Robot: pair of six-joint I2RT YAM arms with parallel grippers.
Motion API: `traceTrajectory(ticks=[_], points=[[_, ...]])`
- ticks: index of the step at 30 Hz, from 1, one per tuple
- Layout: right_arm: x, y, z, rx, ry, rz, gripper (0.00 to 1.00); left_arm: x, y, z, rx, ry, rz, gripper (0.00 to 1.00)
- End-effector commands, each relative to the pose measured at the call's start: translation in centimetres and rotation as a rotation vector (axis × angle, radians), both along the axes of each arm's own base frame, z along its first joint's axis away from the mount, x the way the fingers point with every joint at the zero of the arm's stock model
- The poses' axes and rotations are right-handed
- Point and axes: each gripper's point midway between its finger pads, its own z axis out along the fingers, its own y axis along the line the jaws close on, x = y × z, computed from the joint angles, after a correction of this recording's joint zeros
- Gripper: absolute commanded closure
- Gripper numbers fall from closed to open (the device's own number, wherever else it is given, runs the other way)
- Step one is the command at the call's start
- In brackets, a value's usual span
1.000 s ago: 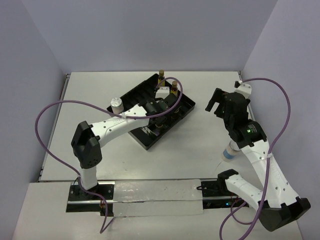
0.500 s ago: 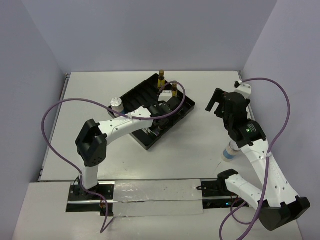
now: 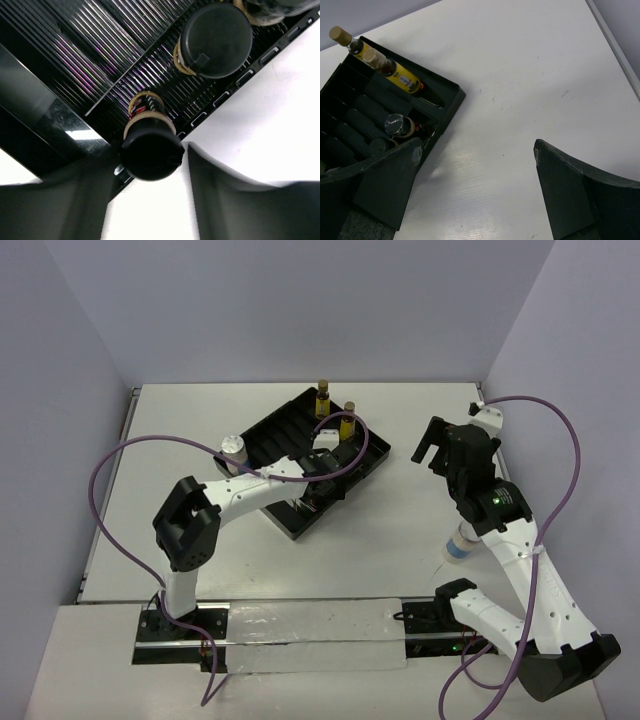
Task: Organize the condiment bottles
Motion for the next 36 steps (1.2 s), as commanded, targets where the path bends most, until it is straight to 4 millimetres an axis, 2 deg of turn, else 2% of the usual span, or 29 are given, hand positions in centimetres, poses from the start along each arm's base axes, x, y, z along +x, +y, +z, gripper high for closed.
traceTrajectory(ticks=[1,3,8,10,14,19,20,23,25,28,31,36], points=[[0.1,-0.4,-0.1,-0.008,-0.005,-0.021,0.0,0.3,0.1,-0.9,-0.009,-0.001,0.024,0.22],[0.1,-0.5,-0.1,-0.009,-0.002,-0.024,0.0,0.4,0.1,-0.8,-0.01,-0.003,0.022,0.11],[0.2,-0.9,-1.1,-0.027,0.024,-0.051,0.0,0.6,0.0,-0.4,-0.009,-0.011,0.02,0.06],[0.1,-2.0,-1.7,-0.056,0.042,-0.107,0.0,0.7,0.0,0.4,-0.014,-0.025,0.023,0.05],[0.0,-4.2,-4.1,-0.082,0.122,-0.216,0.0,1.1,0.2,3.0,-0.032,-0.067,0.03,0.04],[-0.6,-7.4,-6.2,-0.054,0.196,-0.349,0.0,1.2,1.3,8.3,-0.076,-0.145,0.029,0.04],[-0.8,-7.6,-6.4,-0.057,0.208,-0.355,0.0,1.2,1.3,9.3,-0.092,-0.159,0.026,0.04],[-2.0,-10.2,-7.7,-0.041,0.26,-0.476,0.0,1.3,1.7,13.1,-0.138,-0.215,0.016,0.04],[-3.1,-10.5,-9.2,-0.014,0.303,-0.5,0.0,1.3,2.0,14.9,-0.159,-0.236,0.004,0.04],[-4.9,-10.0,-10.0,0.024,0.328,-0.506,0.0,1.4,2.6,17.3,-0.184,-0.26,-0.007,0.04],[-6.5,-9.9,-9.9,0.059,0.323,-0.529,0.0,1.6,3.2,18.4,-0.196,-0.272,-0.007,0.03],[-9.7,-10.0,-9.2,0.094,0.382,-0.617,0.0,2.0,4.3,19.1,-0.203,-0.289,-0.002,0.04]])
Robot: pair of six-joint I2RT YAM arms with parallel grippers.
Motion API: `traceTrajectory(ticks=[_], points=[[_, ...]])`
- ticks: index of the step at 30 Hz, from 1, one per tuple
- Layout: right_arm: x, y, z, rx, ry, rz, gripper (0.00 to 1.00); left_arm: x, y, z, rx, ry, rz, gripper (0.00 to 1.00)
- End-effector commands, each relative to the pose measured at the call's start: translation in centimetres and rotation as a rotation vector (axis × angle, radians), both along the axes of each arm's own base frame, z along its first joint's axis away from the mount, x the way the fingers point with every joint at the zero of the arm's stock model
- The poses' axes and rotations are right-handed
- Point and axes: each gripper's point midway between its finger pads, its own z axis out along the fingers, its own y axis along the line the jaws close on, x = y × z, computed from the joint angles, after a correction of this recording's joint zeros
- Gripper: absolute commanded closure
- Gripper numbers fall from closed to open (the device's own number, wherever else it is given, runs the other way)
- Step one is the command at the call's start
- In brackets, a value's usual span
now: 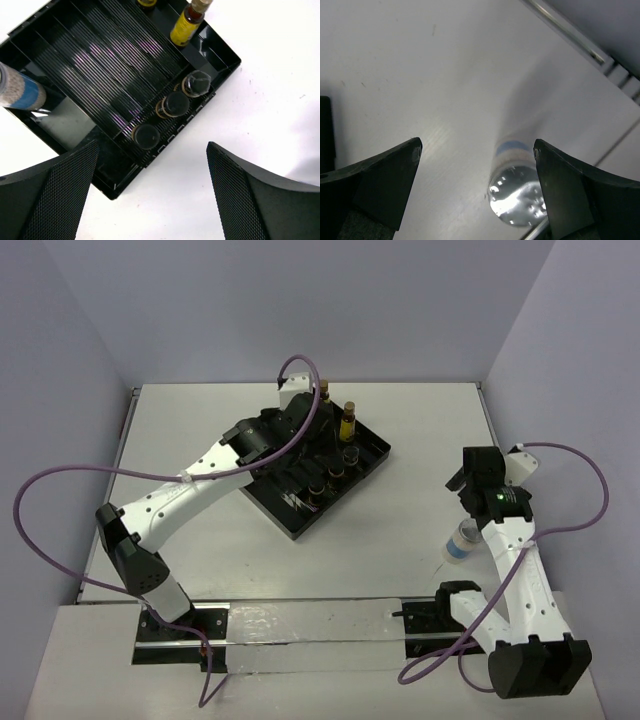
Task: Organize the condiment bottles
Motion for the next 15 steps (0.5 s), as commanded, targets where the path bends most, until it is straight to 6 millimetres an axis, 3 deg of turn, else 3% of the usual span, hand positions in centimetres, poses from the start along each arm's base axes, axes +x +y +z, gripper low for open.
traceTrajectory(ticks=[1,9,15], points=[[-4.0,-0.4,0.8,0.037,0.061,-0.132,0.0,0.2,1.6,1.1,0.023,-0.022,-0.004,0.04],[-7.0,1.4,0.9,0.157,0.073,-0.14,0.0,0.0,2.5,-0.3,0.058,-0.018,-0.018,0.04],[-8.1,2.4,-1.0,0.219,0.147,-0.161,0.0,0.0,2.8,-0.9,0.083,-0.021,-0.039,0.04]])
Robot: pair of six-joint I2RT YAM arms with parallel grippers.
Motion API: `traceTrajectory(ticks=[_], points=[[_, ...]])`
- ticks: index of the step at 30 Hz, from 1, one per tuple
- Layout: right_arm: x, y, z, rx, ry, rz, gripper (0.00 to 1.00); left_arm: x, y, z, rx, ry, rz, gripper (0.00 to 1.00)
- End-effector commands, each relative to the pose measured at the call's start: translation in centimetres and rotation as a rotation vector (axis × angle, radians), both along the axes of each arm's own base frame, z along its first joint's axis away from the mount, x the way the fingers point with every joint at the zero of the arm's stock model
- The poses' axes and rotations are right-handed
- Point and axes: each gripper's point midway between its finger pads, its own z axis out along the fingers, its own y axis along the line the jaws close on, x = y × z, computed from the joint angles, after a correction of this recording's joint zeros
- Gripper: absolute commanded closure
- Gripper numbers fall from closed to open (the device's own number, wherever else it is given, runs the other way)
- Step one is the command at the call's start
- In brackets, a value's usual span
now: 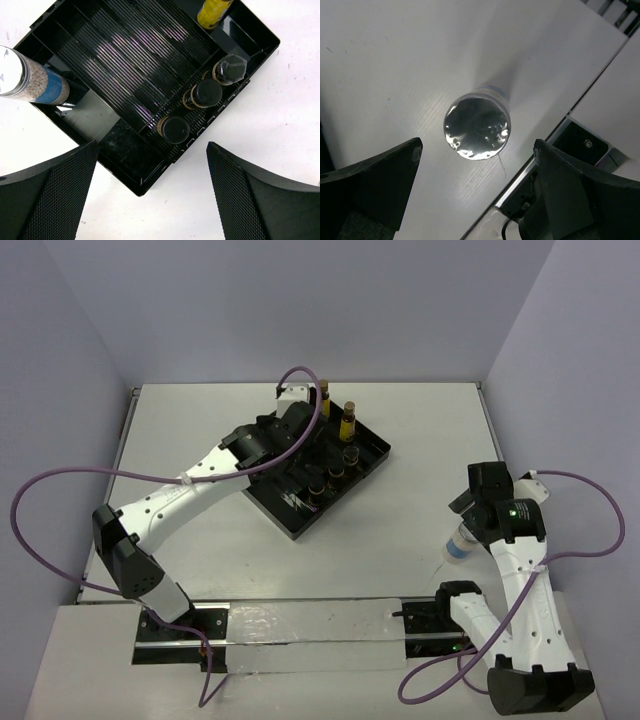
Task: Organize the condiment bottles
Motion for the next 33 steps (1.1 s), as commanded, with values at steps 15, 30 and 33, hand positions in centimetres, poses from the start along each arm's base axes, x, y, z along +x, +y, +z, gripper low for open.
traceTrajectory(ticks=[15,30,33], points=[[1.8,0.8,-2.5,0.048,0.048,0.009,0.0,0.2,0.9,0.7,-0.018,-0.034,-0.032,0.04],[1.9,-0.7,-4.1,0.024,0.067,-0.077,0.03,0.7,1.2,-0.8,0.013,-0.005,-0.016,0.04],[1.9,-0.7,-4.1,0.025,0.066,-0.081,0.08,0.8,1.3,-0.9,0.019,-0.003,-0.011,0.03]])
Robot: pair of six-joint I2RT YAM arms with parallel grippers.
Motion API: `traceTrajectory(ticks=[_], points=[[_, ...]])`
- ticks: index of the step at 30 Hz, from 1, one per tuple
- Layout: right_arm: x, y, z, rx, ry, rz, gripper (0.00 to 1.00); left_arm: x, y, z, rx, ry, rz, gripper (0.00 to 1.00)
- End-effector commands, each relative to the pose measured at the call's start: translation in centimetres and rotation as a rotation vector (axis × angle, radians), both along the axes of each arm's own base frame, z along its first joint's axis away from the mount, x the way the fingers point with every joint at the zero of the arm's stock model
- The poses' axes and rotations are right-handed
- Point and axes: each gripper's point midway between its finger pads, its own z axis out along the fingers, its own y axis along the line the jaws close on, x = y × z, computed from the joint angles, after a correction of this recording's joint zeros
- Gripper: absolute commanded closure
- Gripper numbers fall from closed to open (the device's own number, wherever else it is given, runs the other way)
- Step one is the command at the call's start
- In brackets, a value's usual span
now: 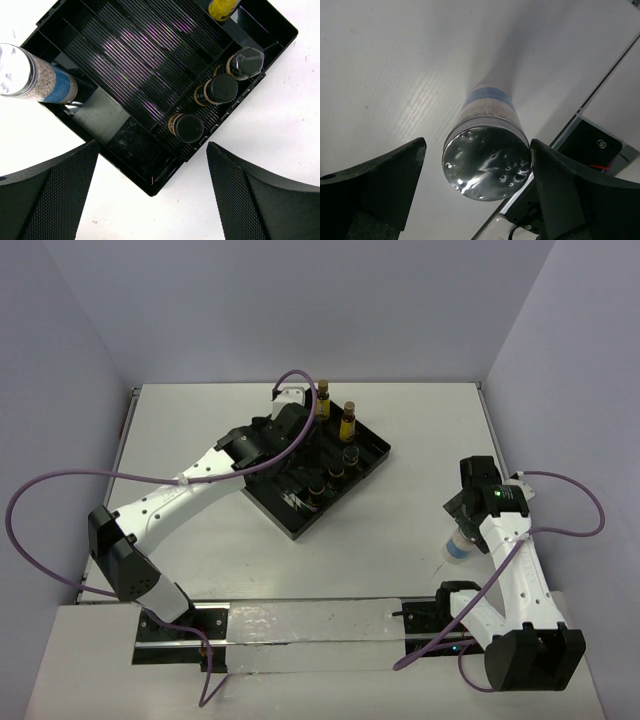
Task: Organize the condiment bottles
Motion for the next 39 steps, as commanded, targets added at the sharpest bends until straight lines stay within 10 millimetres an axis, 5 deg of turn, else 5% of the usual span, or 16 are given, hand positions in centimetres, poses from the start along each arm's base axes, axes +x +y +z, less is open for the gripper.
traceTrajectory(ticks=[1,11,16,20,26,34,39], points=[[0.6,-0.8,0.4,-0.028,-0.047,-0.041,0.11,0.7,0.0,0.3,-0.009,-0.019,0.006,0.03],[0.6,-0.4,0.9,-0.012,-0.107,-0.027,0.42,0.9,0.1,0.1,0.004,-0.013,0.014,0.04],[1.6,0.3,1.6,0.012,-0.156,0.042,0.76,1.2,2.2,1.3,0.011,-0.027,0.06,0.03],[3.2,0.8,3.0,0.02,-0.202,0.109,0.89,1.9,4.6,2.8,-0.009,-0.039,0.111,0.04],[5.0,0.9,5.7,-0.012,-0.203,0.237,0.91,3.7,11.4,5.4,-0.049,-0.076,0.274,0.03],[8.9,1.9,13.6,-0.027,-0.367,0.36,0.91,4.5,18.4,5.5,-0.123,-0.047,0.421,0.04],[12.5,4.9,18.7,-0.003,-0.489,0.486,0.91,4.7,21.3,5.2,-0.134,-0.036,0.491,0.04]])
